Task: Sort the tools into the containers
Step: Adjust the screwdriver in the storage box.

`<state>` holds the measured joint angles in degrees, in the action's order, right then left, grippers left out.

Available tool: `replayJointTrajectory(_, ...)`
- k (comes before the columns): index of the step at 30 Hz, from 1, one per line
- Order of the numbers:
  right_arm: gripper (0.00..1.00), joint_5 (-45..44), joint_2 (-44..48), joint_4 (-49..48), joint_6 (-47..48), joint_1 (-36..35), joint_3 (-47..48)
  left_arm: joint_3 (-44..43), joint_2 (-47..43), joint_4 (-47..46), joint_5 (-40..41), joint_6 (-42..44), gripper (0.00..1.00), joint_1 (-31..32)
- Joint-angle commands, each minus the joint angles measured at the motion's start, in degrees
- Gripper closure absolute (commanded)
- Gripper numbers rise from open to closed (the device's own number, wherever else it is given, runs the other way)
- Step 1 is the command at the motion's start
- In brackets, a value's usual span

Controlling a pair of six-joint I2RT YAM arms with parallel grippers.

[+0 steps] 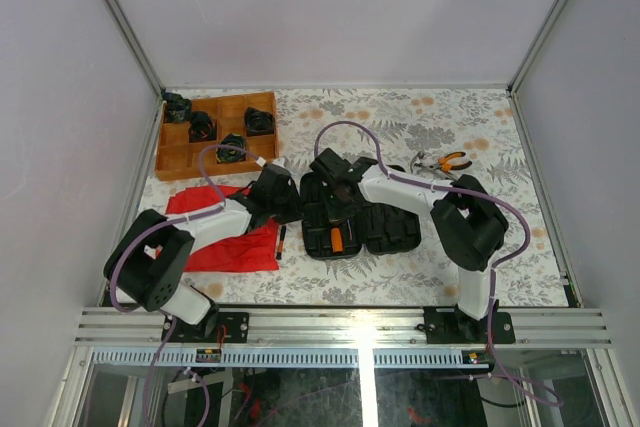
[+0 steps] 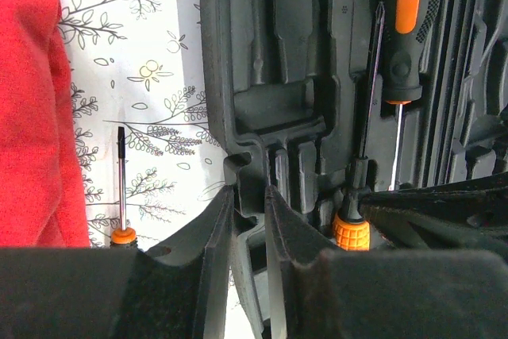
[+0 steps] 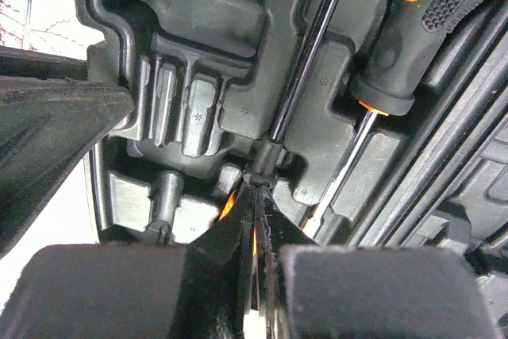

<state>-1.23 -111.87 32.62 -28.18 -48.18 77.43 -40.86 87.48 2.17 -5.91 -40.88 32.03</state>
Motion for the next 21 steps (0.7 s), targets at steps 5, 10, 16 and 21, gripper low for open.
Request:
replayJointTrajectory(5,0.97,2.0,-14.5,-1.7,-0.7,-0.8,-11.4,5.9,0.6,-2.7,-3.7,-1.8,0.96,6.2)
replayJointTrajectory(10,0.97,0.8,-7.9,-1.1,-1.1,-0.5,-14.7,8.2,-2.6,-2.6,-3.2,-3.9,0.96,10.9)
replayJointTrajectory(16,0.94,-1.2,0.4,1.1,-0.8,0.0,-17.2,9.6,-6.5,-1.9,-1.9,-6.6,0.96,16.1)
replayJointTrajectory(21,0.91,-3.1,5.9,3.1,-0.4,0.6,-16.4,9.8,-7.9,-1.4,-1.6,-8.1,0.96,18.3)
